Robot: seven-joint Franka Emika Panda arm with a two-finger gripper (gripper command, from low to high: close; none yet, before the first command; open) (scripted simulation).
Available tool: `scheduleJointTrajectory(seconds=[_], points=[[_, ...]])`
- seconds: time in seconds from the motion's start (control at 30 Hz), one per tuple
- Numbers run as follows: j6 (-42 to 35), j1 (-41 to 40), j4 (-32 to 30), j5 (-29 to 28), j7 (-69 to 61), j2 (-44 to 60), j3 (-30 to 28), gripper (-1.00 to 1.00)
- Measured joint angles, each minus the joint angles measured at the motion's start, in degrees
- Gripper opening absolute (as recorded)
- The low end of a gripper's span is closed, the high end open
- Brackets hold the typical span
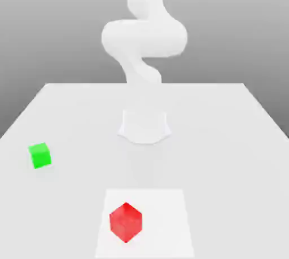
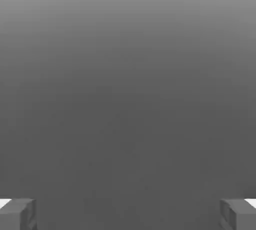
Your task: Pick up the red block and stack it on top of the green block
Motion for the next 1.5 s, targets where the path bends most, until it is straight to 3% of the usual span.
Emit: scheduleJointTrajectory(seconds=[0.4, 0.73, 0.93, 0.97, 1.2, 1.37, 1.5], points=[[11.78, -9.06, -8.66, -4.24, 20.82, 25.43, 5.96, 0.00], [21.72, -11.18, -15.76, -2.30, 33.91, 45.75, 5.98, 0.00], [30.82, -9.45, -14.92, -4.04, 36.54, 57.21, 3.76, 0.00], [31.97, -8.85, -14.71, -4.66, 37.00, 58.60, 3.02, -1.00], [32.14, -8.90, -14.71, -4.70, 37.06, 58.69, 3.08, -1.00], [25.21, -10.68, -15.98, -1.75, 34.89, 50.41, 5.49, -1.00], [22.06, -17.41, -18.82, -2.88, 31.88, 44.65, 0.63, -1.00]])
